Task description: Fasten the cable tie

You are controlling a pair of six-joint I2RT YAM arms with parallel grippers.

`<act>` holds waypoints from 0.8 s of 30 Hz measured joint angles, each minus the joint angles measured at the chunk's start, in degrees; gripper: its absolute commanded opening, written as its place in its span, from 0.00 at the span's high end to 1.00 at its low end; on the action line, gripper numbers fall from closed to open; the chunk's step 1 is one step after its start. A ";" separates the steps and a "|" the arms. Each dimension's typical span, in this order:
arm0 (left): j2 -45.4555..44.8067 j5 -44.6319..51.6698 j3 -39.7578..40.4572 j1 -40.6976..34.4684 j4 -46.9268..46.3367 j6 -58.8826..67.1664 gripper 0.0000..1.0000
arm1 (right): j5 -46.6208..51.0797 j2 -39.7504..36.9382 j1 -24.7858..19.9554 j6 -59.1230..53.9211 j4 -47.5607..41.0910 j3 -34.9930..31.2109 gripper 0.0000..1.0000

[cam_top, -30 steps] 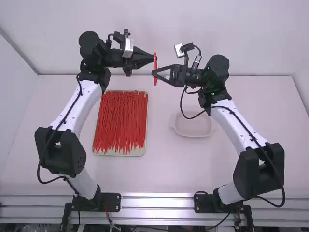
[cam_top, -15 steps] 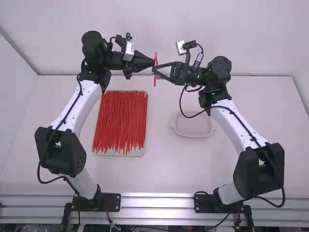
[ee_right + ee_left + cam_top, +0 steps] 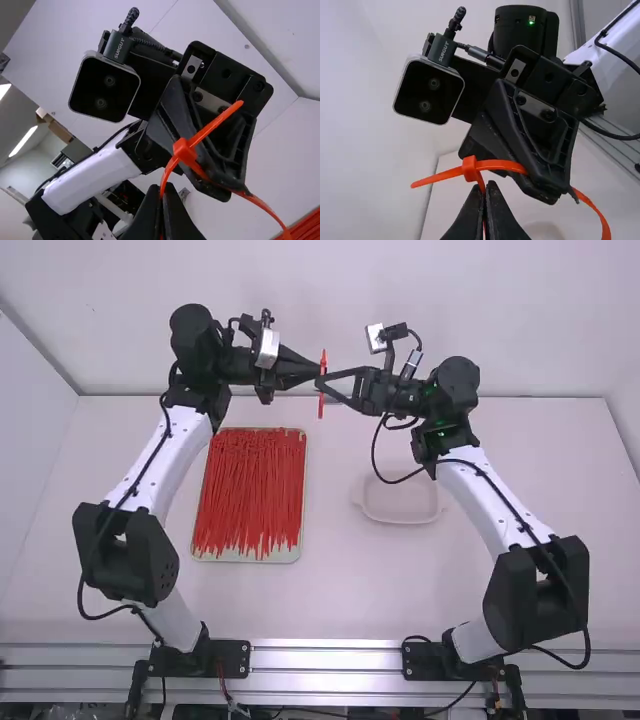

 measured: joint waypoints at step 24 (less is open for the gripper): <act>0.00 -1.84 -0.68 -2.32 0.39 1.53 0.98 | -1.73 0.00 -2.89 2.99 2.60 0.00 0.16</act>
